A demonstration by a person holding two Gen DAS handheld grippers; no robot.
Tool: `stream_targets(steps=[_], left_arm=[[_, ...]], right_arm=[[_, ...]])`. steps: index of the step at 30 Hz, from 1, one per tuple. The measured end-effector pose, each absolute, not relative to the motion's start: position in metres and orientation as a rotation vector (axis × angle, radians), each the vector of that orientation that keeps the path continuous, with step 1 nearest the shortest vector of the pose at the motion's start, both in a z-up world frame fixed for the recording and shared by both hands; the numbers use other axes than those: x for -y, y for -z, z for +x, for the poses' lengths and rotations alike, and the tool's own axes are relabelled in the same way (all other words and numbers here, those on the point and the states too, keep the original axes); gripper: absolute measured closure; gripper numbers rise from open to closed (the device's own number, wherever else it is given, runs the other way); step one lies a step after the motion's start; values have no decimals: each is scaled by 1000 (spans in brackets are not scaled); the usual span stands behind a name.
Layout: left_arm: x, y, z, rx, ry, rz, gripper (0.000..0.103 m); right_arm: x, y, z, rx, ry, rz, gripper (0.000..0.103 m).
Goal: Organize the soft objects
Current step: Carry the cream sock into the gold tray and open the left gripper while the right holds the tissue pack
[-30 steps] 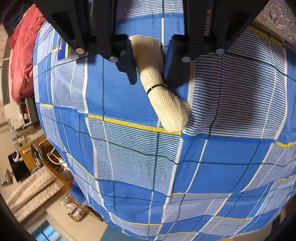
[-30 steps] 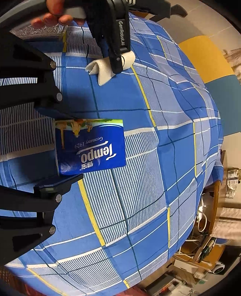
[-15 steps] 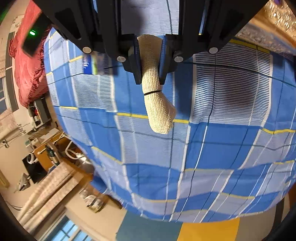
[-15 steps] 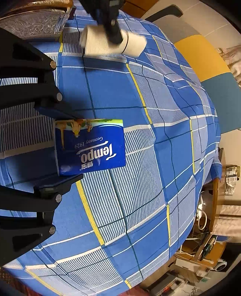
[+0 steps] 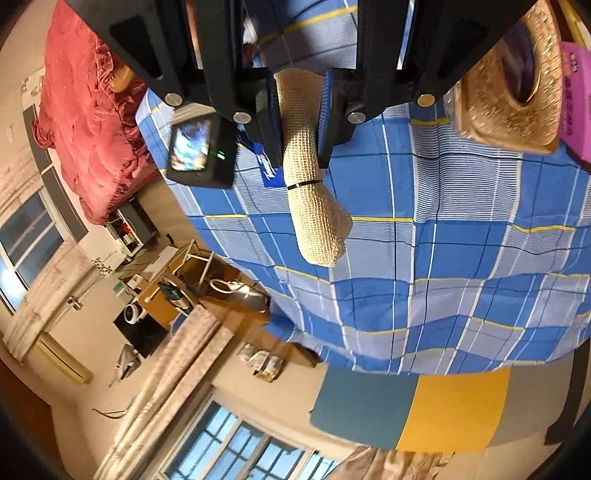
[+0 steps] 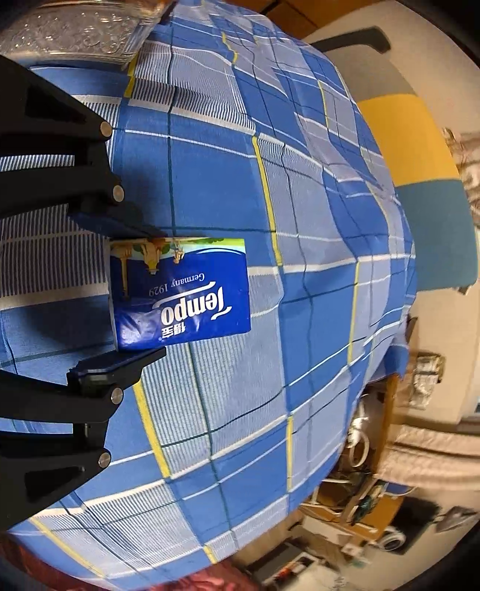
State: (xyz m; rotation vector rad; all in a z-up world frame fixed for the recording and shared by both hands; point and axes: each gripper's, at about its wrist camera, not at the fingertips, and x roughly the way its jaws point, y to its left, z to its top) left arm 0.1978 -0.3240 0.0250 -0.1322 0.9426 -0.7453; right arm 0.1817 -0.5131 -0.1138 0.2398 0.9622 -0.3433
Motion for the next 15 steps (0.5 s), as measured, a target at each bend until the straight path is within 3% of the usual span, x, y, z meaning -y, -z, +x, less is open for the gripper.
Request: stream_targets(steps=[15], left_arm=[[216, -88, 144, -741, 778, -135, 87]], right_arm=[[495, 110, 180, -917, 321, 142, 49]])
